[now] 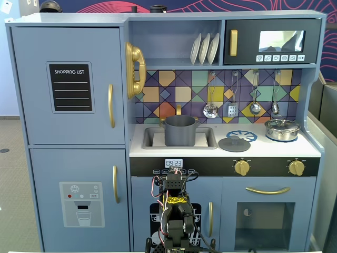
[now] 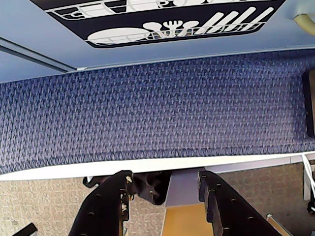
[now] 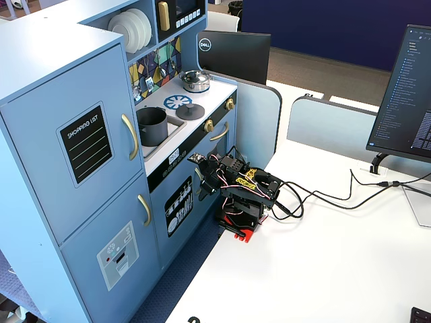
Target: Pick up the lid from the counter and put it on the gray recipient
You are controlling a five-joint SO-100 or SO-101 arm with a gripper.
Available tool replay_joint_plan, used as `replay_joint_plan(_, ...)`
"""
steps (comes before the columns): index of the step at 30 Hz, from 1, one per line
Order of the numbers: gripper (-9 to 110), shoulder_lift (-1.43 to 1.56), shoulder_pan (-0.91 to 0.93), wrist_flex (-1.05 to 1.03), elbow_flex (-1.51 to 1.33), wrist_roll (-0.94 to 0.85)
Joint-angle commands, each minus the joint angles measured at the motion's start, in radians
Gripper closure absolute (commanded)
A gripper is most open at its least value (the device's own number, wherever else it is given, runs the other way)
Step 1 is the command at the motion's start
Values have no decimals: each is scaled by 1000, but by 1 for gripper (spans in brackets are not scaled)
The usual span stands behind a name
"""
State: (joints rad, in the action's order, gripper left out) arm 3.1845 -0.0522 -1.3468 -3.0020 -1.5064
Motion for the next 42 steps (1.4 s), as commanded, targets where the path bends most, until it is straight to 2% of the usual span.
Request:
replay_joint_plan(1, 101, -6, 100, -183, 0, -52)
replay_joint_plan(4, 101, -6, 127, -181, 0, -60)
replay_joint_plan(9, 101, -6, 112, -173, 0, 54)
replay_joint_plan(13, 101, -6, 107, -163, 0, 20)
replay_joint_plan(16, 101, -6, 130, -35, 2, 84)
replay_joint_plan(21, 102, -8, 209, 238, 23, -98)
replay_joint_plan(26, 102, -49, 229, 454, 184, -124)
replay_joint_plan(34, 102, -184, 308, 471, 511, -110)
replay_joint_plan(42, 102, -245, 336, 465, 675, -141)
